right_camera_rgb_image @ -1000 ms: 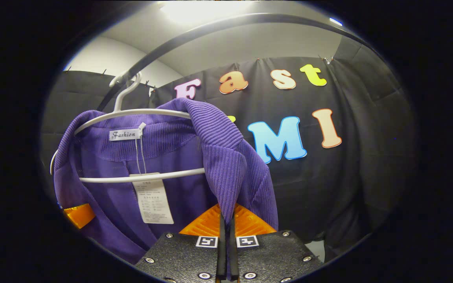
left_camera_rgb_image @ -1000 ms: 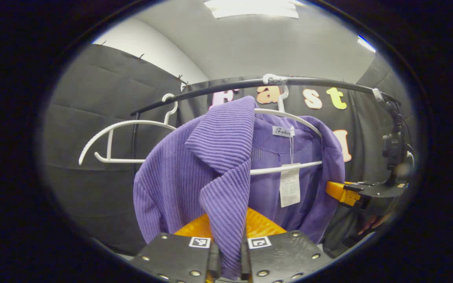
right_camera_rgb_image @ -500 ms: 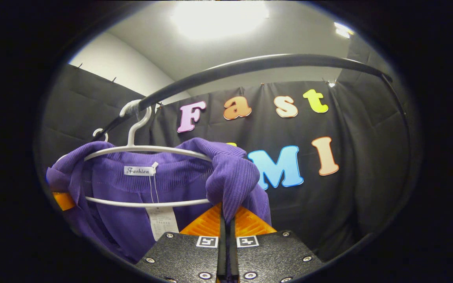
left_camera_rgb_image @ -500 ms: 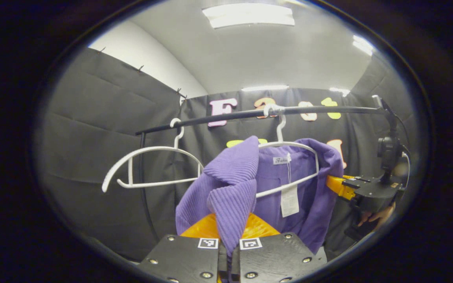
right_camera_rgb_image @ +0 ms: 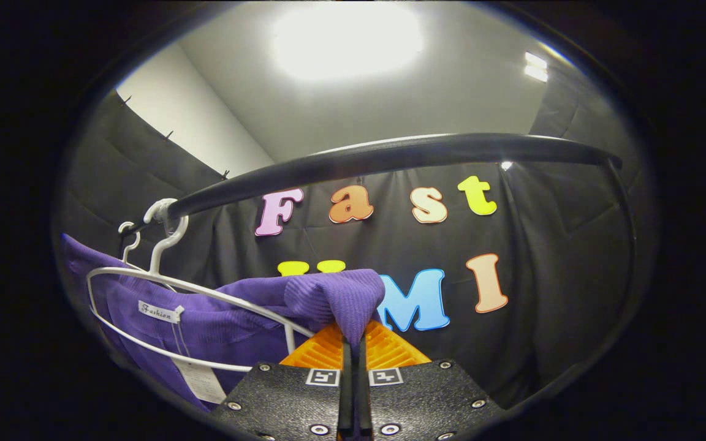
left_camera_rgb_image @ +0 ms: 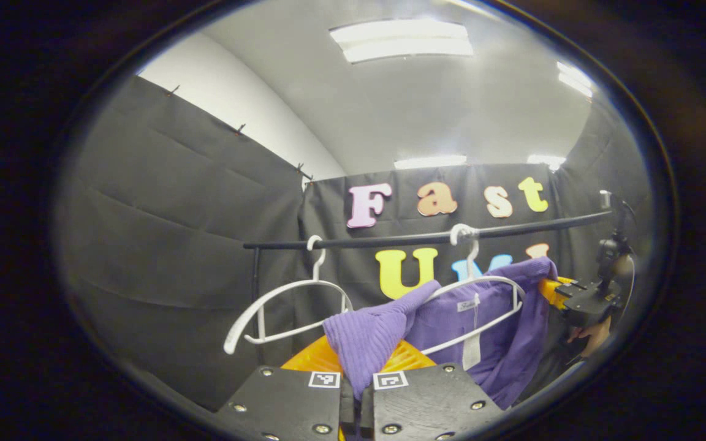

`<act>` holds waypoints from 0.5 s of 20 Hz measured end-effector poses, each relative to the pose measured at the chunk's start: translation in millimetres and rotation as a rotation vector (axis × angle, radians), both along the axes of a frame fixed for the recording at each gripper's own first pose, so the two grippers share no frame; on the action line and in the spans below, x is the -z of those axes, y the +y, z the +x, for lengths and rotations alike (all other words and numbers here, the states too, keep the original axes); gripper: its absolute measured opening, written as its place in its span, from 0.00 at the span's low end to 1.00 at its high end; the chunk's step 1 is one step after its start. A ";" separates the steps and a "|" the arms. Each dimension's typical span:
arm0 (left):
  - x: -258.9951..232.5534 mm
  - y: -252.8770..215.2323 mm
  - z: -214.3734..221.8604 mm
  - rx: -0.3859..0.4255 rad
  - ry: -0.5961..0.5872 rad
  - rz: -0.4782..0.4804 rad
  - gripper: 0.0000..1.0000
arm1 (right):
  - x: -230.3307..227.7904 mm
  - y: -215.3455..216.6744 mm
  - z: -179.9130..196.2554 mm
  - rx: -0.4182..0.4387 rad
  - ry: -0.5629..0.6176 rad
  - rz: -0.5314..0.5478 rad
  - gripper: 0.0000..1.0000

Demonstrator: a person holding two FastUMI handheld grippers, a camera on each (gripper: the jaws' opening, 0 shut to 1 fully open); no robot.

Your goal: Grasp the clothes on the hanger with both hands and then place them into the laundry hamper below.

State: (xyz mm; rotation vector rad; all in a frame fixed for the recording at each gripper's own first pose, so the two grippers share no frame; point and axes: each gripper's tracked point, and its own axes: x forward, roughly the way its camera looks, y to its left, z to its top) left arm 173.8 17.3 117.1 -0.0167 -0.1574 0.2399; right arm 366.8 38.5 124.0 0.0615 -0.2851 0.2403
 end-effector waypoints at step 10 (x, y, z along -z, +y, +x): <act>-12.7 57.9 36.0 -0.035 -0.016 -0.008 0.00 | 24.5 -12.0 47.3 -0.008 0.083 0.046 0.02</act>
